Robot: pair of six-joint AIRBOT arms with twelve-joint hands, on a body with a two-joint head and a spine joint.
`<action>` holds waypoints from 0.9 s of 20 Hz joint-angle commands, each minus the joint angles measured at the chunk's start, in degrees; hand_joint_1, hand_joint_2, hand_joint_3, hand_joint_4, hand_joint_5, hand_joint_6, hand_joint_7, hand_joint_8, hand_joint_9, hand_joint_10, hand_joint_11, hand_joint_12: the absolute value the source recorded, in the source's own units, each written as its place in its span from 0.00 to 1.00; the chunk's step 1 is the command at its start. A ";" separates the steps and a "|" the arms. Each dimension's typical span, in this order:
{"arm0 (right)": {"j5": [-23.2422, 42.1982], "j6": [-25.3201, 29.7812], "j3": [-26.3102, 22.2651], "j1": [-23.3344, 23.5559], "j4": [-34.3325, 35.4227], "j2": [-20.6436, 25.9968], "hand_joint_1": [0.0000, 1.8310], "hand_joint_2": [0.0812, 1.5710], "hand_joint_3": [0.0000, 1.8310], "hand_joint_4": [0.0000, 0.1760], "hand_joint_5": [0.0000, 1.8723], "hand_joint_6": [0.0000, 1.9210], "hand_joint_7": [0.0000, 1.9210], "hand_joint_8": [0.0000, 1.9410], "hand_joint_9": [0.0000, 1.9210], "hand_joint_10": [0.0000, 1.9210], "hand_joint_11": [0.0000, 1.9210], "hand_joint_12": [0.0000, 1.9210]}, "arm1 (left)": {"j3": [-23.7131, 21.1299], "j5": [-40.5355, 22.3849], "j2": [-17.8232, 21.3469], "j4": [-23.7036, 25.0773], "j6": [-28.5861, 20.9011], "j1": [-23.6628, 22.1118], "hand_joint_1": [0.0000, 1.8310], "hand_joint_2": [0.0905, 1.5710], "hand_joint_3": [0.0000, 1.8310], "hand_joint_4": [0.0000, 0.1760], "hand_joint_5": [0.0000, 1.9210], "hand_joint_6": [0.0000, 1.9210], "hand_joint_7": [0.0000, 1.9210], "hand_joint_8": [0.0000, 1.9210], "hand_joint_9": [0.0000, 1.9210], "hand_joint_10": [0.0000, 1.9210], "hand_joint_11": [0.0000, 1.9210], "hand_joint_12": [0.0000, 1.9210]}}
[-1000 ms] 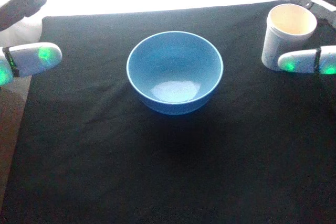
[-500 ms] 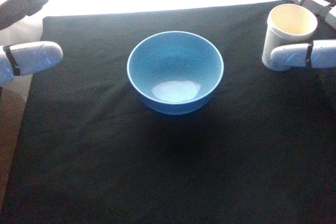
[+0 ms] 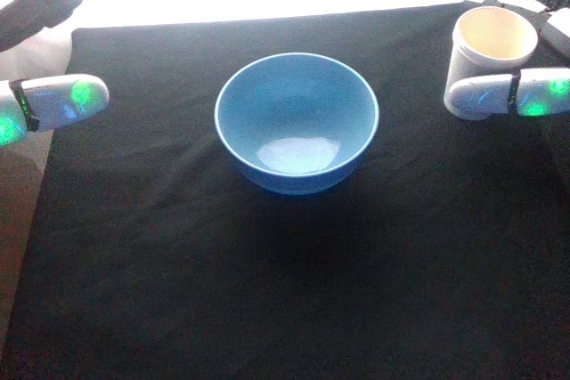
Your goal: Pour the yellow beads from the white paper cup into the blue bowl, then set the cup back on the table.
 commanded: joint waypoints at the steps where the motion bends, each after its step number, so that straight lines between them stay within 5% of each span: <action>1: 6.69 0.74 0.62 0.68 1.24 0.20 0.36 0.35 0.00 0.39 0.21 0.01 0.03 0.00 0.00 0.00 0.00 0.00 | 0.20 -6.36 -0.15 -1.20 -0.47 -0.59 0.21 0.52 0.00 0.27 0.03 0.00 0.10 0.00 0.11 0.00 0.01 0.14; 3: 6.69 0.85 0.69 0.72 1.24 0.18 0.36 0.36 0.00 0.29 0.25 0.01 0.07 0.00 0.01 0.00 0.01 0.01 | 0.25 -6.21 -0.35 -1.20 -0.46 -0.60 0.22 0.51 0.00 0.42 0.04 0.00 0.10 0.00 0.10 0.00 0.00 0.14; 7: 6.69 0.91 0.81 0.86 1.24 0.06 0.39 0.45 0.00 0.00 0.37 0.01 0.05 0.00 0.00 0.00 0.02 0.01 | 0.21 -5.70 -0.61 -1.00 -0.46 -0.60 0.23 0.52 0.00 0.29 0.04 0.00 0.09 0.00 0.10 0.00 0.00 0.15; 15: 6.71 0.93 0.85 0.96 0.83 0.09 0.42 0.55 0.00 0.02 0.44 0.00 0.11 0.00 0.05 0.01 0.00 0.28 | 0.40 -4.82 -1.22 -0.64 -0.46 -0.63 0.20 0.52 0.00 0.25 0.04 0.00 0.08 0.00 0.11 0.00 0.00 0.25; 16: 6.72 1.12 0.85 0.98 0.46 0.12 0.43 0.56 0.00 0.00 0.44 0.00 0.12 0.00 0.05 0.00 0.00 0.29 | 0.40 -4.81 -1.25 -0.63 -0.46 -0.63 0.21 0.52 0.00 0.23 0.04 0.00 0.08 0.00 0.11 0.00 0.00 0.26; 17: 6.72 1.32 0.85 1.01 -0.04 0.17 0.43 0.57 0.00 0.00 0.43 0.00 0.13 0.00 0.05 0.00 0.00 0.31 | 0.40 -4.71 -1.28 -0.62 -0.46 -0.62 0.21 0.52 0.00 0.31 0.04 0.00 0.08 0.00 0.11 0.00 0.00 0.25; 18: 6.73 1.58 0.86 1.05 -0.64 0.20 0.44 0.57 0.00 0.04 0.44 0.00 0.13 0.00 0.05 0.00 0.00 0.23 | 0.42 -4.59 -1.35 -0.61 -0.46 -0.62 0.21 0.53 0.00 0.31 0.04 0.00 0.08 0.00 0.11 0.00 0.00 0.23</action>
